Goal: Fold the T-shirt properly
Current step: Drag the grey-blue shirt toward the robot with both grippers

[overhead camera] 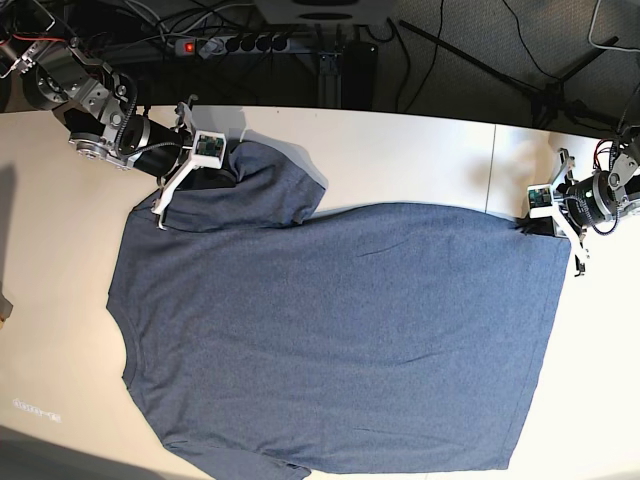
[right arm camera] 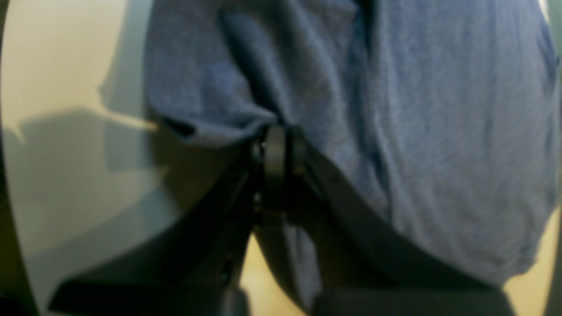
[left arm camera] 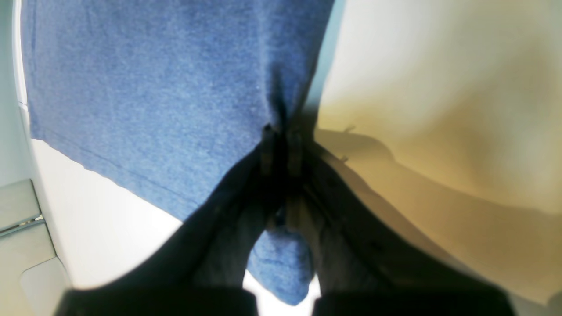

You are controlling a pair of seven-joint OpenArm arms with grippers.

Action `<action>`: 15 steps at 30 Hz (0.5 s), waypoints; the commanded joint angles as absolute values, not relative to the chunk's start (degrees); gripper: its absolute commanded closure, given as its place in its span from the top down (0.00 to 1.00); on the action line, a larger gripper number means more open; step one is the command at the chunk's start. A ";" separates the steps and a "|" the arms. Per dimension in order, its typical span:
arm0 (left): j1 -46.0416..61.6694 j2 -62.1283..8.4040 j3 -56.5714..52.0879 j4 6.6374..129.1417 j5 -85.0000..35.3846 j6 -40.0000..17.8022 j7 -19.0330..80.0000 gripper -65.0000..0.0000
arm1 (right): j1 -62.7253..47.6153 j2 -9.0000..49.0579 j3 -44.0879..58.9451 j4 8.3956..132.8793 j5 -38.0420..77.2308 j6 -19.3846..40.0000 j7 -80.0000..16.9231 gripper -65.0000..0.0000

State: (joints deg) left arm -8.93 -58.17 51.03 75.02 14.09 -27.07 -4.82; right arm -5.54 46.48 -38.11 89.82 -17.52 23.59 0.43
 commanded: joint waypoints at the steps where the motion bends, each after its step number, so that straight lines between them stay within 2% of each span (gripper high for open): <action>1: -7.79 -58.26 52.07 74.46 15.75 -34.63 -2.57 0.00 | -6.22 47.44 -38.50 88.82 -17.80 24.86 -4.19 0.00; 5: -7.77 -58.28 51.03 74.52 12.67 -40.00 -2.55 0.00 | -6.50 47.44 -37.10 89.52 -14.50 24.86 -4.25 0.00; 15: -7.62 -60.75 41.01 82.24 -0.80 -40.00 6.76 0.00 | -15.73 47.44 -20.21 100.14 -7.16 25.50 -5.23 0.00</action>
State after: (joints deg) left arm -7.01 -59.02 41.78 81.95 -0.91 -38.68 6.85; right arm -16.56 46.44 -20.88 99.11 -7.51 24.25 -6.42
